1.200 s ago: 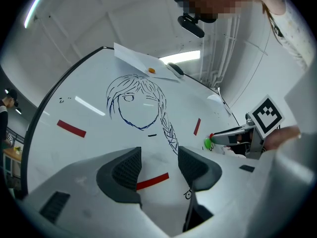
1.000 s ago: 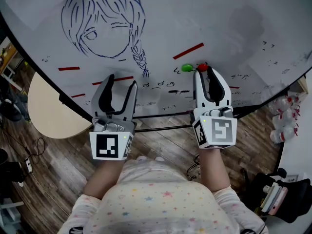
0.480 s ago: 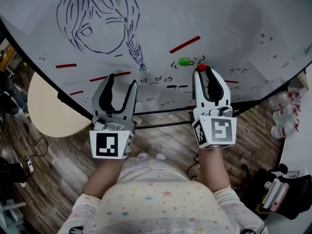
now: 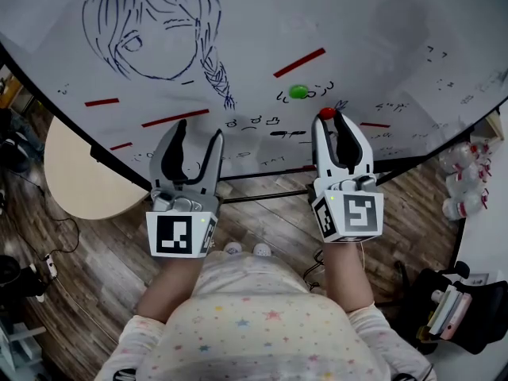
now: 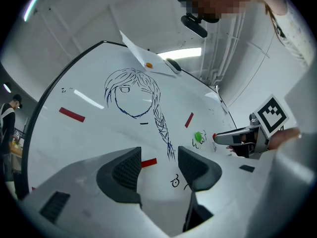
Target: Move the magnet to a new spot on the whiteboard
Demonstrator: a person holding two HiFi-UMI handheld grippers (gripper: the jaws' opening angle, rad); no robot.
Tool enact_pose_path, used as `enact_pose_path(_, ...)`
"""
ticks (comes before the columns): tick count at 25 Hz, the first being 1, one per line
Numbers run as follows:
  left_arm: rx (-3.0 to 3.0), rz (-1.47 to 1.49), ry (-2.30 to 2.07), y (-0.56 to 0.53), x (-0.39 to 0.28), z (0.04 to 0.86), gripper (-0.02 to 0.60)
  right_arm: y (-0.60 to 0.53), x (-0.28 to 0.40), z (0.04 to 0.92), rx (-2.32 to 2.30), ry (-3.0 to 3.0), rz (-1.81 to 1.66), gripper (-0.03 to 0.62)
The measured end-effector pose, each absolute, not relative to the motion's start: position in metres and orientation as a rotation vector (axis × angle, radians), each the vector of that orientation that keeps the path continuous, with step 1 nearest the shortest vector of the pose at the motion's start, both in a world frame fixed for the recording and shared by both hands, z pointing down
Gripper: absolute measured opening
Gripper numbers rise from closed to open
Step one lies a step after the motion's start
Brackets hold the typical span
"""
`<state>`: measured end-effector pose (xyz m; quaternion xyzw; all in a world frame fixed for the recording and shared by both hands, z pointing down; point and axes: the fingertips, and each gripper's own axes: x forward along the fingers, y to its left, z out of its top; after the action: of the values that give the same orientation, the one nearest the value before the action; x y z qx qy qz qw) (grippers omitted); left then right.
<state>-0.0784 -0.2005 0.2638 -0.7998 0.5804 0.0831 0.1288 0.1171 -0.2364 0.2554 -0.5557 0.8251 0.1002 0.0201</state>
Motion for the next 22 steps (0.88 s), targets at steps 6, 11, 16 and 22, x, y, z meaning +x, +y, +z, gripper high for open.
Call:
enact_pose_path(6, -2.348, 0.231, 1.697, -0.201, -0.076, 0.274, 0.212, -0.236, 0.118, 0.269, -1.731, 2.577, 0.279, 0.118)
enact_pose_path(11, -2.375, 0.217, 1.702, -0.201, -0.074, 0.284, 0.212, -0.237, 0.116, 0.283, -1.736, 2.602, 0.258, 0.118)
enact_pose_path(16, -2.397, 0.204, 1.705, -0.205, -0.072, 0.293, 0.212, -0.240, 0.114, 0.296, -1.750, 2.619, 0.232, 0.118)
enact_pose_path(22, -2.433, 0.194, 1.700, -0.208, -0.069, 0.304, 0.212, -0.243, 0.113, 0.314, -1.763, 2.641, 0.193, 0.119)
